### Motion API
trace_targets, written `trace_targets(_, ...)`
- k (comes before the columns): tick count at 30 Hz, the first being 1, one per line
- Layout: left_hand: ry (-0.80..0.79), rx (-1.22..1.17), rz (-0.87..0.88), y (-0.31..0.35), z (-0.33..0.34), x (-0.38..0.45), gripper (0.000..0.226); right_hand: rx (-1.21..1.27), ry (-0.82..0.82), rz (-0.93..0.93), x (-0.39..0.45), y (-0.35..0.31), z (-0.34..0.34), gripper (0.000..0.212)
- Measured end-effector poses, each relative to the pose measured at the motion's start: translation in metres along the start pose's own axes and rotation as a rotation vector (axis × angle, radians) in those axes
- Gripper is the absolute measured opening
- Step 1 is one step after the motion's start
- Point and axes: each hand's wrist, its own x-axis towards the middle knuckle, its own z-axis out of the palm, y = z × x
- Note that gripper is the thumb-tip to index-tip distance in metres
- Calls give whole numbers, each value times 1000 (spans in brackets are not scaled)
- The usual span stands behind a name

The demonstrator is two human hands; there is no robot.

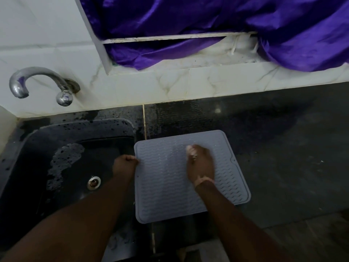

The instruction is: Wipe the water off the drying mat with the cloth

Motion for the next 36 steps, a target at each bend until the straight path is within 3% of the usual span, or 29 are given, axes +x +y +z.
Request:
trace_targets(4,132,-29,-89,-15,10,-11,20,-118,79,224,-6,40,-27,33)
trace_targets(8,234,54,19,-33,19,-25,29,-123,-60,25,-48,-5,7,35)
trace_targets(13,245,97,42,-46,14,-37,25,-65,-440,-193,-88,-62,50,27)
trace_targets(15,257,236,57,-44,13,-35,24,41,-557,-228,-85,-67,39,24)
trace_targets(18,262,471,212,-35,19,-41,18,260,-452,-45,-70,-55,-6,27)
trace_targets(20,213,527,386,-24,34,-52,18,355,-271,188,-54,-21,-38,22)
trace_targets(23,25,535,686,-13,69,-78,24,285,38,425,-39,37,-88,19)
trace_targets(25,-116,568,737,-5,92,-97,30,183,107,516,-39,68,-121,21)
trace_targets(27,-236,624,763,3,112,-115,38,76,104,517,-43,89,-149,18)
trace_targets(30,-371,751,766,19,137,-138,53,33,-56,415,-40,110,-158,14)
trace_targets(33,-395,962,754,40,162,-145,66,-84,-145,336,-14,114,-144,25)
trace_targets(36,-403,1102,736,63,193,-144,81,-220,-222,91,11,110,-123,30)
